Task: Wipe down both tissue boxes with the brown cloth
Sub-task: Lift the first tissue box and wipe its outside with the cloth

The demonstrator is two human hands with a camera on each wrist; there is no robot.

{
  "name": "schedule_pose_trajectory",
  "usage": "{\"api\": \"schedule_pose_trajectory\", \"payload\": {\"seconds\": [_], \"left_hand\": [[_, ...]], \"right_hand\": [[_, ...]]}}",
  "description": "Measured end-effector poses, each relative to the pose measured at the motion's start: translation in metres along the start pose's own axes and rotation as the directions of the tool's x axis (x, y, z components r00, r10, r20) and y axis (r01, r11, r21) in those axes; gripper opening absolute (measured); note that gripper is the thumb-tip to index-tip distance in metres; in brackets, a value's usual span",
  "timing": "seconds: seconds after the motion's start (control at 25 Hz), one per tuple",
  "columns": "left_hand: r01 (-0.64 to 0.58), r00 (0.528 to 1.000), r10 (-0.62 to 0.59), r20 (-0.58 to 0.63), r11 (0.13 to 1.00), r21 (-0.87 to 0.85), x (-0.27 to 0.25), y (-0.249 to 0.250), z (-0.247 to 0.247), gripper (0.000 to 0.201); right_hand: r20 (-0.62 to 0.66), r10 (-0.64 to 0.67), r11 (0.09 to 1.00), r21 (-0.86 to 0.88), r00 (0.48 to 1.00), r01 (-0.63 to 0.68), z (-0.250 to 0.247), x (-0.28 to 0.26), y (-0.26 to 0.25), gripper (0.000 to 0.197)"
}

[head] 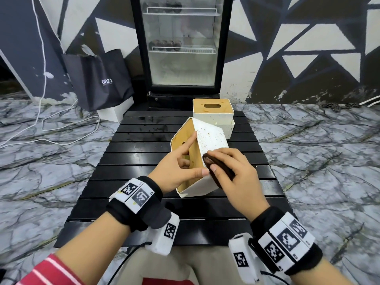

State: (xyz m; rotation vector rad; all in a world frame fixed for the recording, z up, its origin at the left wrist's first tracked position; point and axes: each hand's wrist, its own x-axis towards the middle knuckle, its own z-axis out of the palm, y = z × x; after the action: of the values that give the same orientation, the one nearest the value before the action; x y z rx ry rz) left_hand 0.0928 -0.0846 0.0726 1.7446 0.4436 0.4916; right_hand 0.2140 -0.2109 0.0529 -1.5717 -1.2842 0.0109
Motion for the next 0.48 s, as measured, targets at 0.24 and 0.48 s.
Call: {"api": "schedule_pose_trajectory", "payload": {"seconds": [0.24, 0.48], "left_hand": [[0.005, 1.0, -0.005, 0.002, 1.0, 0.028, 0.0, 0.001, 0.002, 0.095], [0.002, 1.0, -0.002, 0.021, 1.0, 0.005, -0.001, -0.003, -0.002, 0.101]], "right_hand": [[-0.034, 0.061, 0.998, -0.004, 0.998, -0.061, 0.001, 0.01, -0.001, 0.029], [-0.026, -0.005, 1.0, -0.014, 1.0, 0.005, -0.002, 0.001, 0.007, 0.033]]}}
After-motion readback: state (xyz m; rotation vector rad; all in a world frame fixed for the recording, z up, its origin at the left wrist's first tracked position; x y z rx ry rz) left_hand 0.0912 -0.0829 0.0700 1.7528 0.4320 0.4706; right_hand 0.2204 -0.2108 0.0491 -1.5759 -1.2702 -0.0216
